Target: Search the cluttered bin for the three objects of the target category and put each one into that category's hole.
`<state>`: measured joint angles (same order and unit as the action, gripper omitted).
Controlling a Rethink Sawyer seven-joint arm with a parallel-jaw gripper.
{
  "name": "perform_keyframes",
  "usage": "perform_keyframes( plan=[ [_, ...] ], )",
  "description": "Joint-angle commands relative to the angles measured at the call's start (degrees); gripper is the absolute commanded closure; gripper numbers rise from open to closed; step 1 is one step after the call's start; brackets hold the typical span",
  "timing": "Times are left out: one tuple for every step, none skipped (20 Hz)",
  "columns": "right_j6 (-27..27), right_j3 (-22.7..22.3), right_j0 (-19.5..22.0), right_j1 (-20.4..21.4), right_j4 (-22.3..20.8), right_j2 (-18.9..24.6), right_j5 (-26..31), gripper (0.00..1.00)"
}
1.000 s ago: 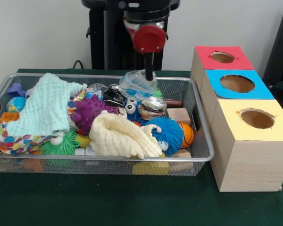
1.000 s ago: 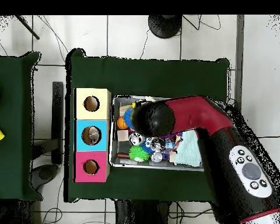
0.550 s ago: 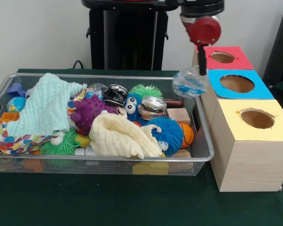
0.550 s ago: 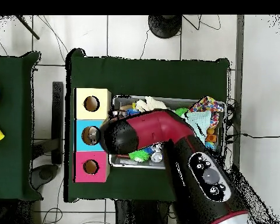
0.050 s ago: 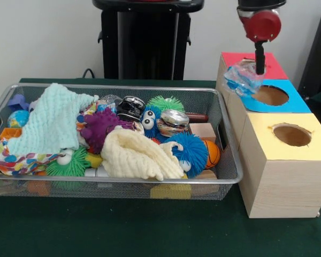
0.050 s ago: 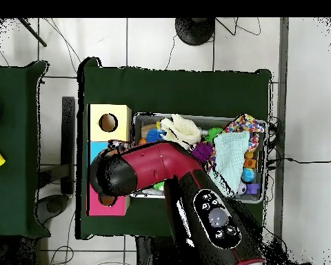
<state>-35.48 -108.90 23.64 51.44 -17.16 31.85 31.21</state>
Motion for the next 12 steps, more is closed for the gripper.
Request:
perform_keyframes(
  plan=[
    [-16.61,-6.55,-0.20,5.05,4.87,-3.99,3.85,1.00],
    [-16.51,-6.95,-0.37,5.67,5.49,-4.13,3.97,1.00],
    [-16.58,-7.17,-0.79,5.99,5.79,-4.39,3.87,1.00],
    [-16.90,-7.34,-1.32,6.10,6.09,-4.70,3.49,1.00],
    [-17.22,-7.50,-1.84,6.21,6.38,-5.01,3.11,1.00],
    [-17.35,-7.70,-2.22,6.00,6.41,-5.34,2.48,1.00],
    [-17.55,-7.70,-2.84,5.89,6.50,-5.70,2.13,1.00],
    [-17.72,-7.97,-3.33,6.25,6.91,-5.94,1.94,1.00],
    [-17.93,-8.02,-3.81,6.36,7.34,-6.15,1.79,1.00],
    [-18.05,-8.19,-4.11,6.49,8.01,-6.10,1.58,1.00],
    [-18.35,-8.34,-4.35,6.11,8.73,-5.94,0.63,1.00],
    [-18.82,-8.19,-4.79,5.41,9.00,-6.09,-0.38,1.00]
  ],
)
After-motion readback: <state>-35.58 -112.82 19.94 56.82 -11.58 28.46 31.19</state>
